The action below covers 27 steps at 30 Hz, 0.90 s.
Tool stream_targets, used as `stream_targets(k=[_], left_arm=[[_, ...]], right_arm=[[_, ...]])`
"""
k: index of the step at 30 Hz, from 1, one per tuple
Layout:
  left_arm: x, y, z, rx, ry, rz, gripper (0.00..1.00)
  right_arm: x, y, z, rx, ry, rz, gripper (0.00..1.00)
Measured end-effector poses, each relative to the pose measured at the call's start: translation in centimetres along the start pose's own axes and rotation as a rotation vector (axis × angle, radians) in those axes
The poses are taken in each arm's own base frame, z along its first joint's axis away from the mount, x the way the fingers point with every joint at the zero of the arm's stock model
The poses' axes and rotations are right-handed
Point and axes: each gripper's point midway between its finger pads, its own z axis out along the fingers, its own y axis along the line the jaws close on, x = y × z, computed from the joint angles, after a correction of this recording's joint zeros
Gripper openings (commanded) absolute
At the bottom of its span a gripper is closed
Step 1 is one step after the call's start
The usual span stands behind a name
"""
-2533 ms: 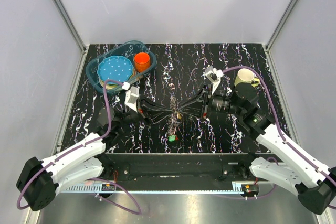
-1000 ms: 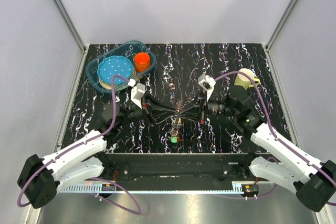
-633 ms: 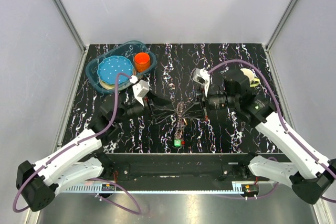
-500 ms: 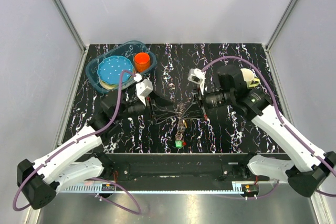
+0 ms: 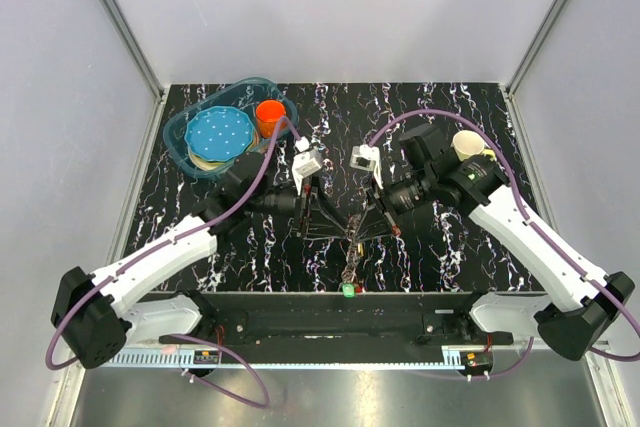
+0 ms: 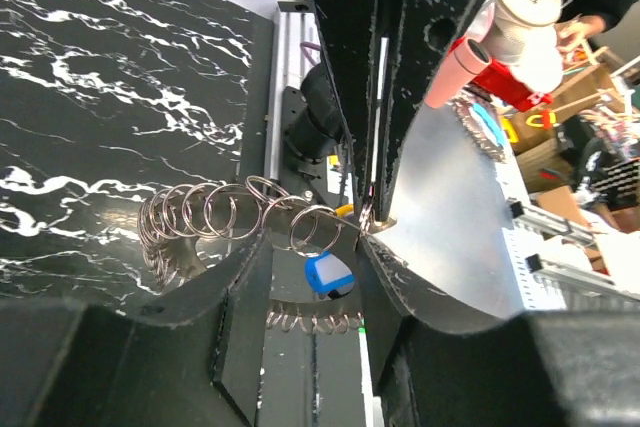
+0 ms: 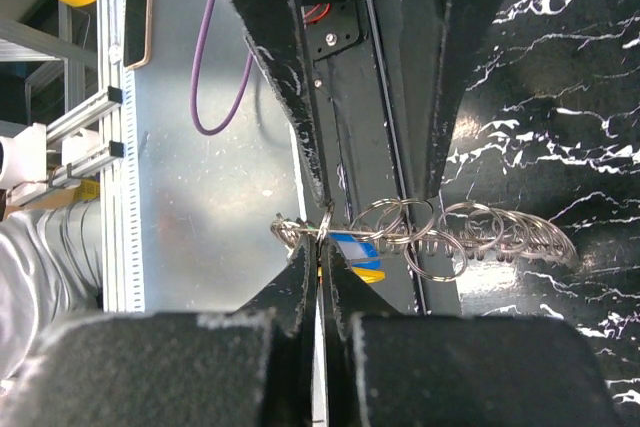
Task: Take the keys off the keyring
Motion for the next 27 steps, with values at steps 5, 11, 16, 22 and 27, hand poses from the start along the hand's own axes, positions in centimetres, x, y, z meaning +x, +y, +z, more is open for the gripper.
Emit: stream_targets(k=[5, 11, 16, 22, 27], left_arm=[[0.7, 0.1, 0.6, 0.036, 0.03, -0.093, 0.38], [0.4, -0.1, 0.6, 0.044, 0.018, -0.094, 0.34], [0.2, -0.5, 0.8, 0.057, 0.015, -0.088, 0.29], [0.7, -1.0, 1.1, 0.079, 0.013, -0.091, 0.12], [1.3, -1.4, 1.3, 0.097, 0.029, -0.091, 0.0]], right_arm=[[0.7, -0.2, 0.1, -0.002, 0.029, 0.027, 0.0], [0.5, -0.2, 0.2, -0.005, 0.023, 0.02, 0.0], [0.1, -0.2, 0.3, -0.011, 0.012, 0.018, 0.0], [0.5, -0.1, 0.6, -0.03, 0.019, 0.05, 0.0], [1.2, -0.3, 0.8, -0.032, 0.032, 0.08, 0.0]])
